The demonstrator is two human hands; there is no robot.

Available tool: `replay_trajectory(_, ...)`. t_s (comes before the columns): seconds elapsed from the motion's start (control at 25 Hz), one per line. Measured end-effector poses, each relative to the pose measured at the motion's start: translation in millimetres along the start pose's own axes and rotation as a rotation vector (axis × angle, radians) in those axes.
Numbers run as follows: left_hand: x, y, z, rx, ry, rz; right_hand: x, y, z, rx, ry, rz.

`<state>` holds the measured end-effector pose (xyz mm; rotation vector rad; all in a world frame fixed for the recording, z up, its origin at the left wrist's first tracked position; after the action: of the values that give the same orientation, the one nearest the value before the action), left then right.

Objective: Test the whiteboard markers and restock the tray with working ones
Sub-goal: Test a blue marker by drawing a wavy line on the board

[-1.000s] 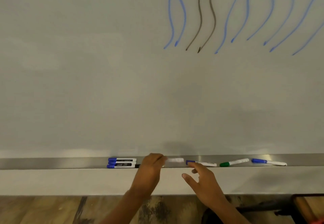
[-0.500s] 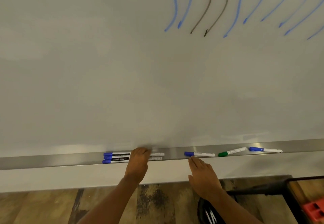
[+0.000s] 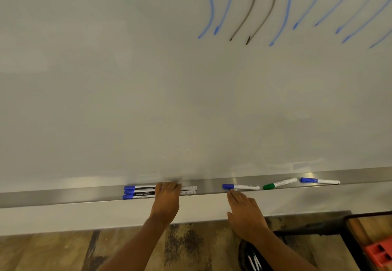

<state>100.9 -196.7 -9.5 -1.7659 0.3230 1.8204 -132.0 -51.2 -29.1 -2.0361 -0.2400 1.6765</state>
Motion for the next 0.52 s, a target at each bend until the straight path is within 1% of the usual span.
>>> replay_trajectory(0.16,1,2,1,-0.005,0.032,-0.042,-9,0,0,-0.009,0.025,0.035)
replay_trajectory(0.24,2,3,2,-0.003,0.02,-0.052,-20,0,3,-0.017,0.045,0.083)
replay_trajectory(0.32,2,3,6,0.0,0.005,-0.025,-34,2,12,-0.005,0.058,0.143)
replay_trajectory(0.44,3,0,29,0.081,-0.06,0.048,-51,7,27,0.024,-0.003,0.142)
replay_trajectory(0.52,8,-3,51,0.137,-0.053,0.03,-56,10,35,0.038,-0.061,0.114)
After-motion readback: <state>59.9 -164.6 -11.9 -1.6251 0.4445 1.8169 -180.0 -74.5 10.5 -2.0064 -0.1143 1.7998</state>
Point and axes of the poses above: each hand's wrist, its own y-axis towards the middle knuckle, its own x-axis out of the palm, z = x × y, the point moved 4 cm from there along y, towards the middle knuckle, and after that the axes turned 12 degrees about -z, right-handed, at the moved point
